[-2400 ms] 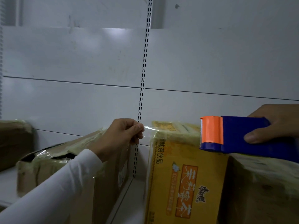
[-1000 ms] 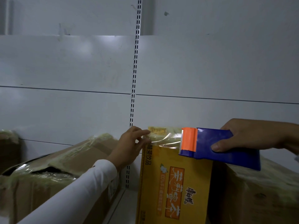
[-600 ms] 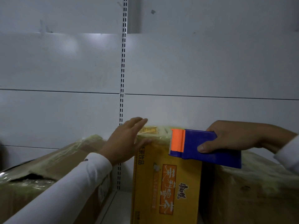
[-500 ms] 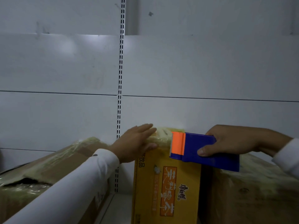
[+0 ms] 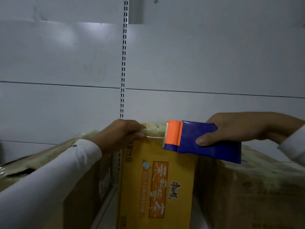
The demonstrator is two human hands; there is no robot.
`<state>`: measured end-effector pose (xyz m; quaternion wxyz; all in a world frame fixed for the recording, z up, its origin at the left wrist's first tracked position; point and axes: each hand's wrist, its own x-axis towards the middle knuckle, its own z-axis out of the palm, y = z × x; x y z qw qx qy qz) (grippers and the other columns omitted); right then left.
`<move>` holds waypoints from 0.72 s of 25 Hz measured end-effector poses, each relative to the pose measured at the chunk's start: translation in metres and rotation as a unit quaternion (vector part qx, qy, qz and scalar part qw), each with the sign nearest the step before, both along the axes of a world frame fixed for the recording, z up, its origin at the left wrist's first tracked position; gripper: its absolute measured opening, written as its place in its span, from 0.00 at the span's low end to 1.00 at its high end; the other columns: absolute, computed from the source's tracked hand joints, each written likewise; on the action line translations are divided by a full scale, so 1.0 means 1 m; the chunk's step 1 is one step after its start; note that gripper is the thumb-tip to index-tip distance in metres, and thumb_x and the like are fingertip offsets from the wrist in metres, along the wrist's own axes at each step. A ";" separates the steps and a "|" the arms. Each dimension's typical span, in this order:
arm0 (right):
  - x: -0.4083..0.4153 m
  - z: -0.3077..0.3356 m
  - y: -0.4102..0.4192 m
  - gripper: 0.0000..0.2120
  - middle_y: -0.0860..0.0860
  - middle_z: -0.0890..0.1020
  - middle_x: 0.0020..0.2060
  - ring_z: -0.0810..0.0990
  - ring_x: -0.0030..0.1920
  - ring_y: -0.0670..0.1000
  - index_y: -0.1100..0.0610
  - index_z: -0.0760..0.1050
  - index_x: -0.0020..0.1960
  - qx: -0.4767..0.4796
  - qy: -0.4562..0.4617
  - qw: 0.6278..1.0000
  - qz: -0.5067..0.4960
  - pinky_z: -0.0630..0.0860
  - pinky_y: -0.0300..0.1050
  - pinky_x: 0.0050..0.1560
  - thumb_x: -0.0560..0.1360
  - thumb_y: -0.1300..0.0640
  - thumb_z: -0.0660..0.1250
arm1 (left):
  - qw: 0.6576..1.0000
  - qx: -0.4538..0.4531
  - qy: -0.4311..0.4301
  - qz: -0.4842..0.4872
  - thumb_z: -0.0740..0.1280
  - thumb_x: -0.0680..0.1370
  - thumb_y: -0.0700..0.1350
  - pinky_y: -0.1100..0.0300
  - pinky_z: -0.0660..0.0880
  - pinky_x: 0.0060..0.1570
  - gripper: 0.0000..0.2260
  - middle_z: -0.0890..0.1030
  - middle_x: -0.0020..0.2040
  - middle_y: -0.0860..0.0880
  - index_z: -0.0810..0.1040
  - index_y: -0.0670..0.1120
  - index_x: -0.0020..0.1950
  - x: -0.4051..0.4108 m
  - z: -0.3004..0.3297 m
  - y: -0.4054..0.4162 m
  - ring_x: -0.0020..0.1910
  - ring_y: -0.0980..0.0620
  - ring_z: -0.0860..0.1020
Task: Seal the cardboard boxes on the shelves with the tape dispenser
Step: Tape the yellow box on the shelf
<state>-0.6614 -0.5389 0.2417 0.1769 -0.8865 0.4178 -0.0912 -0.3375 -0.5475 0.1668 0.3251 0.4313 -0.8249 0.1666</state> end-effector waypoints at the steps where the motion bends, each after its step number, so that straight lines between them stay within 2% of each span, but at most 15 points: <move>1: 0.006 0.003 0.001 0.27 0.54 0.86 0.38 0.82 0.34 0.49 0.60 0.80 0.46 0.006 0.009 1.000 0.004 0.75 0.40 0.36 0.65 0.36 0.69 | 1.000 0.012 0.010 0.000 0.65 0.77 0.51 0.63 0.76 0.48 0.14 0.82 0.52 0.50 0.80 0.46 0.59 0.006 -0.002 0.009 0.49 0.54 0.80; 4: 0.008 0.006 0.000 0.25 0.52 0.86 0.39 0.84 0.36 0.50 0.57 0.80 0.46 0.027 0.034 0.999 0.027 0.77 0.40 0.38 0.67 0.35 0.73 | 1.000 0.023 0.017 -0.001 0.63 0.76 0.52 0.57 0.77 0.52 0.17 0.82 0.55 0.48 0.80 0.44 0.60 0.020 -0.009 0.029 0.52 0.51 0.80; 8: -0.016 0.004 -0.010 0.27 0.57 0.86 0.44 0.85 0.44 0.59 0.58 0.81 0.49 0.052 0.023 0.998 0.018 0.79 0.42 0.43 0.66 0.34 0.72 | 0.999 0.017 -0.028 0.012 0.65 0.77 0.50 0.62 0.73 0.57 0.17 0.80 0.60 0.48 0.78 0.44 0.63 0.020 -0.007 0.025 0.58 0.50 0.78; 13: -0.049 -0.005 -0.020 0.31 0.58 0.86 0.46 0.85 0.45 0.61 0.57 0.81 0.50 0.049 0.006 0.999 0.003 0.80 0.52 0.49 0.65 0.30 0.73 | 0.999 0.013 -0.041 0.003 0.65 0.77 0.50 0.63 0.73 0.57 0.17 0.80 0.60 0.48 0.79 0.44 0.62 0.019 -0.006 0.016 0.58 0.50 0.78; 16: -0.056 -0.015 -0.025 0.28 0.56 0.86 0.44 0.86 0.42 0.57 0.54 0.81 0.46 0.030 -0.023 0.999 -0.005 0.80 0.46 0.44 0.64 0.30 0.72 | 0.999 0.020 -0.048 -0.006 0.64 0.75 0.55 0.60 0.75 0.54 0.21 0.81 0.58 0.48 0.79 0.44 0.62 0.018 -0.002 0.017 0.55 0.50 0.79; 18: -0.052 -0.023 -0.028 0.24 0.55 0.86 0.41 0.85 0.39 0.54 0.54 0.81 0.43 0.010 -0.051 0.999 -0.008 0.78 0.41 0.40 0.66 0.32 0.72 | 0.997 0.055 -0.059 0.017 0.65 0.71 0.66 0.58 0.76 0.50 0.27 0.81 0.55 0.51 0.79 0.48 0.61 0.013 0.008 0.018 0.52 0.52 0.80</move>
